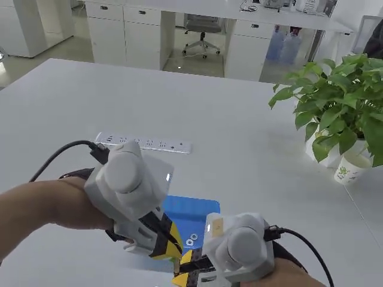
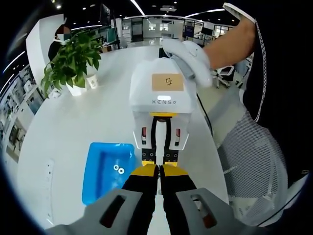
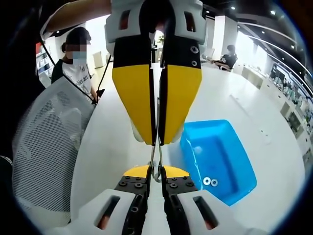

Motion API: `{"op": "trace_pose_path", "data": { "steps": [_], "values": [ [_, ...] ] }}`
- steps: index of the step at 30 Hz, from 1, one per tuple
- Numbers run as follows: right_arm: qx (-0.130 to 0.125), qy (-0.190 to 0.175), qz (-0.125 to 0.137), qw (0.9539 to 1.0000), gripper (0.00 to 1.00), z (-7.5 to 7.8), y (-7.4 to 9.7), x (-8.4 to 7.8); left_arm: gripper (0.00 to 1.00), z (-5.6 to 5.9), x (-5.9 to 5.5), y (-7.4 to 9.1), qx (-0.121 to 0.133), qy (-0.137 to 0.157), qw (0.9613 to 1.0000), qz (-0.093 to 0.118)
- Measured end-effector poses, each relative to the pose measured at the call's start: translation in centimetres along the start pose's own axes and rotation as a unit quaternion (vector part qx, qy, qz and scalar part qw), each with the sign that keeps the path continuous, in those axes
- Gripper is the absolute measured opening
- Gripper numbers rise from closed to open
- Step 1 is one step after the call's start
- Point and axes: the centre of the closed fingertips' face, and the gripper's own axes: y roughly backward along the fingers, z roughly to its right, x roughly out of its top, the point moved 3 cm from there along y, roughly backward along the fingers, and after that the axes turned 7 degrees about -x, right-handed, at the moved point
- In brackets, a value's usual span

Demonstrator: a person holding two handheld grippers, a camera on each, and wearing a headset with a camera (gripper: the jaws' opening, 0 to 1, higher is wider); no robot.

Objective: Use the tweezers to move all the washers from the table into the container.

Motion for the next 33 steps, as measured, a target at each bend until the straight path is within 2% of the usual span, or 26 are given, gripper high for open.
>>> {"op": "trace_pose_path", "data": {
  "steps": [11, 21, 33],
  "values": [
    [-0.007, 0.004, 0.002, 1.0000, 0.11, 1.7, 0.8, 0.9, 0.06, -1.3, 1.0, 1.1, 0.004, -0.007, 1.0000, 0.001],
    [-0.019, 0.006, 0.012, 0.9997, 0.11, 4.1, 1.3, 1.8, 0.06, -3.3, 1.9, 2.4, 0.009, -0.017, 0.9998, -0.005],
    [-0.026, 0.013, 0.011, 0.9995, 0.11, 6.5, 0.8, 1.9, 0.06, -5.4, 1.8, 2.7, 0.017, -0.023, 0.9995, -0.012]
  ]
}}
